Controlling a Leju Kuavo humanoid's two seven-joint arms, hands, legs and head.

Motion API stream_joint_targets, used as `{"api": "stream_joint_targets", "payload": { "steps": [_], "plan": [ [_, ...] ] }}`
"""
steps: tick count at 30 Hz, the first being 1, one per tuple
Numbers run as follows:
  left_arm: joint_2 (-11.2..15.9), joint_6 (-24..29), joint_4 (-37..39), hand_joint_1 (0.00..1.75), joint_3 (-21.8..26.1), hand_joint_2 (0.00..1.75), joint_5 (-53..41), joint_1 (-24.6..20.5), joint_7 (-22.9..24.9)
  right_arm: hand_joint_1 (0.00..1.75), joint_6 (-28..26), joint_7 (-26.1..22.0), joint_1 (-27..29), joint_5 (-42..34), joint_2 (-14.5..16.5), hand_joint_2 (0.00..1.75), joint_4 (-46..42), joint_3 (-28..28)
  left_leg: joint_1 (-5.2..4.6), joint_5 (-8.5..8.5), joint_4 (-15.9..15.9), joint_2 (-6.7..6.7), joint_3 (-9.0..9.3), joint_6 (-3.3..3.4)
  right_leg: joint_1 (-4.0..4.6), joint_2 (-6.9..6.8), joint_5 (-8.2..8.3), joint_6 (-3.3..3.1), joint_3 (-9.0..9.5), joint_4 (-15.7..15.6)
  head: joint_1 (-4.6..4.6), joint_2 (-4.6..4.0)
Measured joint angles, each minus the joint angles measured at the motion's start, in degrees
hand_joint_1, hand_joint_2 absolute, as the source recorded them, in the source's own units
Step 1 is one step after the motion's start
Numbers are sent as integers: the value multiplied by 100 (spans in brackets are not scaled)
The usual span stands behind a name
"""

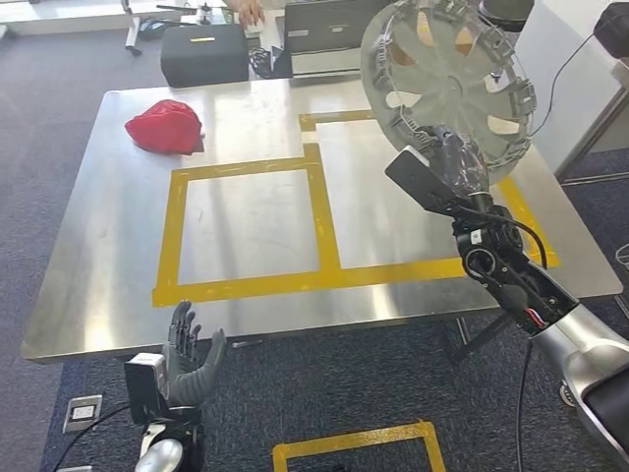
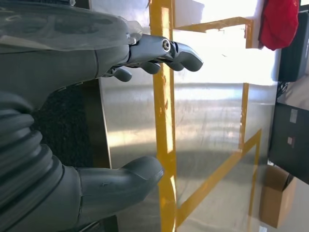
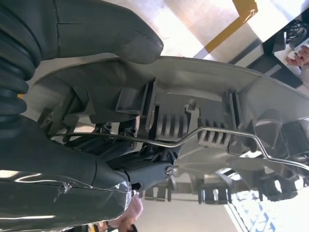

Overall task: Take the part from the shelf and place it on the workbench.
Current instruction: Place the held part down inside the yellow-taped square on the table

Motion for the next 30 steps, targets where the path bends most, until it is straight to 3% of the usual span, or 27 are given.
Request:
{"api": "stream_joint_targets", "payload": {
  "steps": [2,3,4,6,9,11,13,14,15,17,19,22,26,30],
  "plan": [
    [-10,1,6,0,0,175,0,1,-3,175,10,7,-15,-2,1,175,14,1,7,-88,75,-12,49,-31,-3,-14,542,14,155,-628,33,0],
    [-16,3,6,0,1,175,-1,-5,-10,175,22,7,-31,-1,3,175,18,3,-1,-125,124,-17,46,-51,7,-22,740,17,269,-951,49,0],
    [-21,5,5,0,1,175,-1,-5,-18,175,35,6,-53,5,5,175,22,5,-12,-148,177,-19,21,-71,11,-28,825,7,368,-1198,61,0],
    [-24,9,4,0,1,175,-1,-1,-42,175,59,1,-102,16,11,175,32,9,-37,-156,258,-16,-63,-99,25,-19,772,-30,441,-1358,55,1],
    [-24,8,4,0,0,175,-1,-6,-70,175,90,11,-135,16,24,175,61,8,-50,-239,403,-2,-160,-177,-28,-4,720,-99,465,-1420,22,0],
    [-24,3,4,0,0,175,-1,-21,-84,175,119,17,-147,14,31,175,92,6,-4,-498,941,23,-422,-278,-54,-9,710,-148,486,-1438,-51,1],
    [-23,-9,6,0,0,175,1,-23,-89,175,145,13,-150,14,37,175,127,8,61,-776,1733,40,-848,-354,-57,-14,699,-172,495,-1438,-136,1],
    [-23,-15,7,0,0,175,2,-21,-90,175,157,11,-150,14,40,175,147,10,86,-802,1976,42,-1004,-372,-57,-14,690,-179,506,-1437,-156,0],
    [-23,-19,8,0,0,175,3,-21,-90,175,170,10,-151,13,44,175,166,11,102,-705,1989,43,-1054,-377,-58,-14,680,-181,522,-1437,-170,0],
    [-23,-24,8,0,0,175,5,-32,-93,175,197,13,-158,9,55,175,198,11,122,-227,1334,42,-825,-359,-62,-9,649,-172,570,-1438,-188,0],
    [-24,-27,8,0,0,175,7,-54,-100,175,222,11,-198,8,65,175,227,13,108,85,575,33,-500,-330,-54,4,626,-135,593,-1452,-202,0],
    [-31,-28,10,0,0,175,8,-68,-105,175,238,4,-276,10,74,175,273,16,91,89,276,19,-392,-321,-33,26,592,-89,577,-1452,-197,0],
    [-32,-37,14,0,0,175,10,-72,-106,175,252,3,-303,9,90,175,335,20,103,86,265,-23,-378,-343,-31,-4,599,-218,624,-1506,-122,0],
    [-31,-42,20,0,0,175,10,-77,-111,175,301,-1,-394,9,122,175,449,58,100,83,266,-54,-379,-307,-27,-36,625,-166,674,-1589,-31,0]
  ]
}}
